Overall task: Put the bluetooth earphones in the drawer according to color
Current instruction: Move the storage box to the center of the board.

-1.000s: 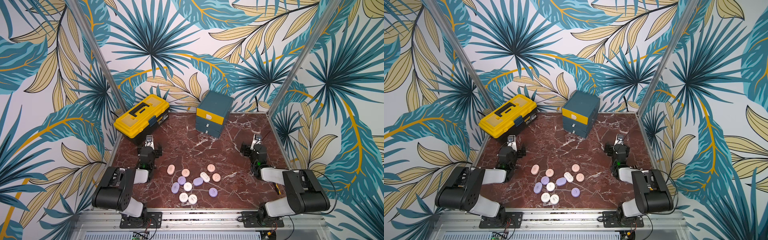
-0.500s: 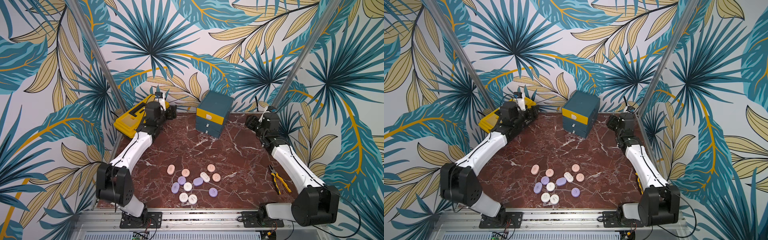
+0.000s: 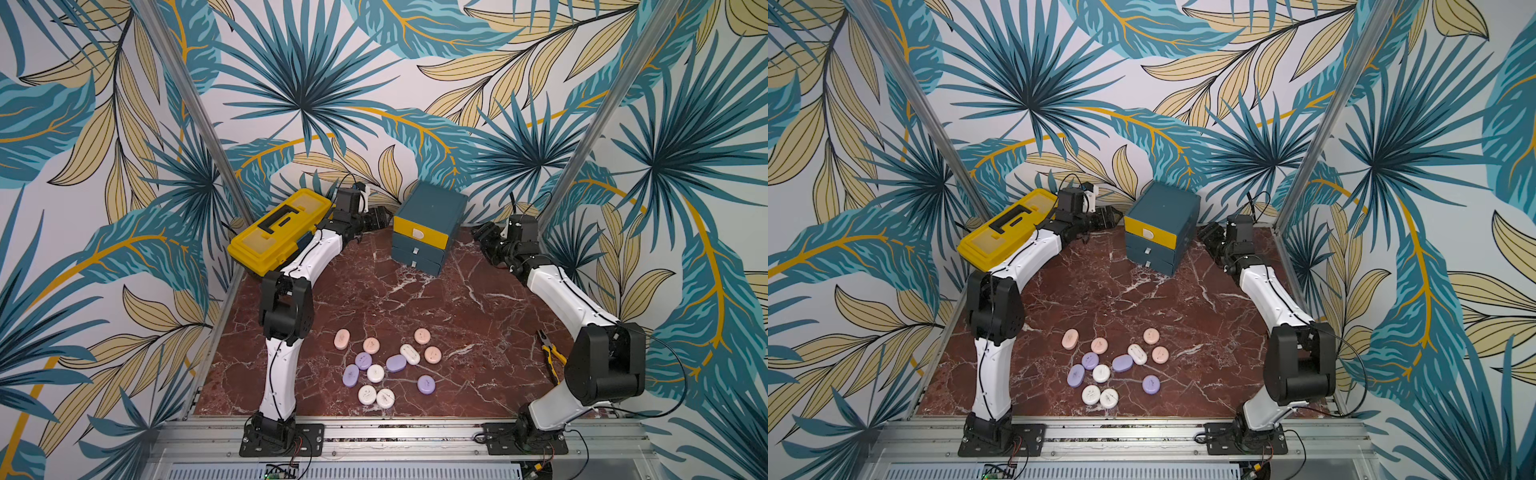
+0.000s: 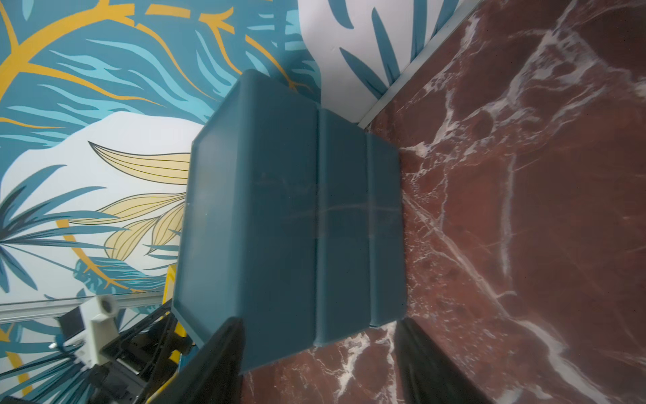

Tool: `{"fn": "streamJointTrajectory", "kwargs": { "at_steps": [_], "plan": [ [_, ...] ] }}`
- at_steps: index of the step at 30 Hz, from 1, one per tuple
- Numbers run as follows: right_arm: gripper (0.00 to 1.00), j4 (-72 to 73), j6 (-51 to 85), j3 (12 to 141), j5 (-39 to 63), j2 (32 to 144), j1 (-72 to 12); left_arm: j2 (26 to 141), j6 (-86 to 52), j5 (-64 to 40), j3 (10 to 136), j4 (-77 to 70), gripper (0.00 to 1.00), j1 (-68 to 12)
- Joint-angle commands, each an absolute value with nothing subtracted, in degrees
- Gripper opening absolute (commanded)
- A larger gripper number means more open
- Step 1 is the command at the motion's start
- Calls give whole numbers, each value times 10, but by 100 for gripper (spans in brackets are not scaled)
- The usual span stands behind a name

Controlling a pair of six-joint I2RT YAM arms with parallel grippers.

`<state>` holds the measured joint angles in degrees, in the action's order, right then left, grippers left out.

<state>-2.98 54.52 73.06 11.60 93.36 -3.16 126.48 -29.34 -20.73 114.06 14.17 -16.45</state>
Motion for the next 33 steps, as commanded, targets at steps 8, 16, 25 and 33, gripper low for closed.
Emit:
{"fn": "streamJointTrajectory", "kwargs": {
  "at_steps": [8, 16, 25, 33],
  "plan": [
    [84, 101, 635, 780, 188, 1019, -34, 1276, -444, -313, 1175, -52, 86, -163],
    [85, -34, 592, 928, 160, 1084, -52, 1355, -475, -342, 1297, -14, 87, -173],
    [86, -197, 560, 1040, 110, 1145, -76, 1443, -450, -339, 1426, 85, 87, -190],
    [85, -276, 531, 1084, 72, 1165, -84, 1451, -422, -333, 1431, 119, 85, -193]
  ]
}}
